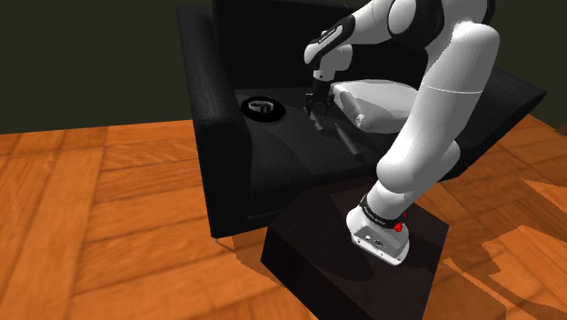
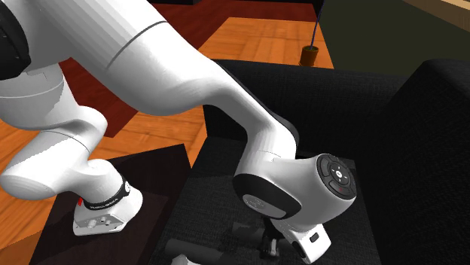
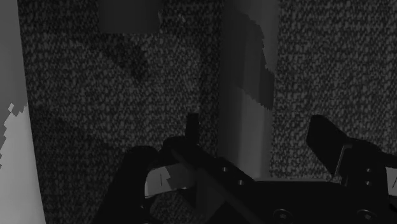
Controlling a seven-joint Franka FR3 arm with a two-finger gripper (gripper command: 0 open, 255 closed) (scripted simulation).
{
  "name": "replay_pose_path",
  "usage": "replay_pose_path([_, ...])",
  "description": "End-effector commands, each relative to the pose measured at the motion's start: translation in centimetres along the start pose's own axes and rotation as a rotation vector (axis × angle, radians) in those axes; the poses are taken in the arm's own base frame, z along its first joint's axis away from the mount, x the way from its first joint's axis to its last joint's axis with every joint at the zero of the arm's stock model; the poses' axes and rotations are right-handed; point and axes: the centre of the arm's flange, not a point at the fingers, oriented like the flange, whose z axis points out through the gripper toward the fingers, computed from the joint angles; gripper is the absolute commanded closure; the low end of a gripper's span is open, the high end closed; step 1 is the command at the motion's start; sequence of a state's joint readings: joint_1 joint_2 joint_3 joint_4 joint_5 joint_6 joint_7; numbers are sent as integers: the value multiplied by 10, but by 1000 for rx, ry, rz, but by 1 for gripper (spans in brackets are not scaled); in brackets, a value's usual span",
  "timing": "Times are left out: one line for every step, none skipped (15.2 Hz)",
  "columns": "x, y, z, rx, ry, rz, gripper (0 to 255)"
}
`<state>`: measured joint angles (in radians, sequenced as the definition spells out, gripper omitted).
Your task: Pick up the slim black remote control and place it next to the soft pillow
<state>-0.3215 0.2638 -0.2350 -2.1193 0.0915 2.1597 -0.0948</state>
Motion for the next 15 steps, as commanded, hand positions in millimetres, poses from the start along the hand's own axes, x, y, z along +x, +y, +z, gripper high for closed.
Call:
replay_pose_path([0,0,0,0,0,0,0])
replay_pose_path([0,0,0,0,0,0,0])
replay_pose_path([0,0,0,0,0,0,0])
replay_pose_path([0,0,0,0,0,0,0])
replay_pose_path([0,0,-13,0,0,0,0])
replay_pose_path([0,0,-26,0,0,0,0])
replay_pose_path([0,0,-40,0,0,0,0])
replay_pose_path([0,0,-50,0,0,0,0])
replay_pose_path([0,0,-50,0,0,0,0])
replay_pose_path([0,0,-50,0,0,0,0])
replay_pose_path([0,0,-50,0,0,0,0])
replay_pose_path([0,0,-50,0,0,0,0])
replay_pose_path([0,0,-50,0,0,0,0])
replay_pose_path([0,0,-50,0,0,0,0])
replay_pose_path([0,0,-50,0,0,0,0])
